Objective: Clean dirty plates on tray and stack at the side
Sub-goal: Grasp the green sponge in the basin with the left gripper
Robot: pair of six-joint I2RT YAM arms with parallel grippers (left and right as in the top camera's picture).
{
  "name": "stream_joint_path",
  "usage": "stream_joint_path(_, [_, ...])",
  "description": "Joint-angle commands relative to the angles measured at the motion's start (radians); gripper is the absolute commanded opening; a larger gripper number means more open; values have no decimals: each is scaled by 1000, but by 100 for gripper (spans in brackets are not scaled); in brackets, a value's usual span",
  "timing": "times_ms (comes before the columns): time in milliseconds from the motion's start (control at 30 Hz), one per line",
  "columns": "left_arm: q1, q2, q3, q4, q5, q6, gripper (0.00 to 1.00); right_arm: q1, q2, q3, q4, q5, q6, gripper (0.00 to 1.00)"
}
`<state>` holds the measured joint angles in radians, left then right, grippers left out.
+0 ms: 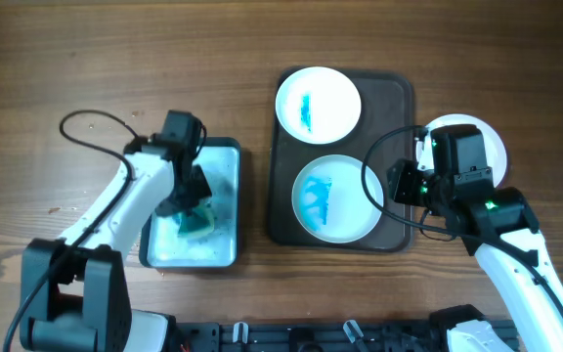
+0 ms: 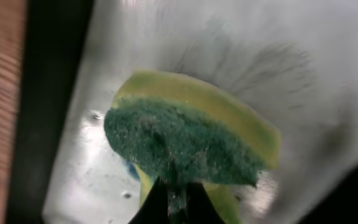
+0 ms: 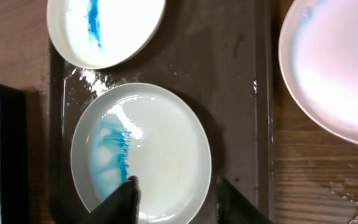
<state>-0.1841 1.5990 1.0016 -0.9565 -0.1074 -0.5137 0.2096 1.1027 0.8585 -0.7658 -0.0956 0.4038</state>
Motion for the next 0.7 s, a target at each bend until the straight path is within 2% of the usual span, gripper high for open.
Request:
stream_joint_path(0, [1, -29, 187, -106, 5, 23, 4, -1, 43, 3, -5, 44, 14, 20])
stream_joint_path(100, [1, -61, 272, -165, 5, 45, 4, 0, 124, 3, -10, 40, 14, 17])
stream_joint_path(267, [1, -79, 278, -174, -21, 66, 4, -2, 314, 3, 50, -29, -34, 19])
stream_joint_path(333, [1, -79, 277, -174, -21, 66, 4, -2, 394, 3, 82, -95, -92, 24])
stream_joint_path(467, [-1, -79, 277, -179, -20, 81, 4, -2, 546, 3, 130, -101, -90, 30])
stream_joint_path(667, [-2, -79, 277, -182, -16, 118, 4, -7, 607, 3, 180, -134, -102, 32])
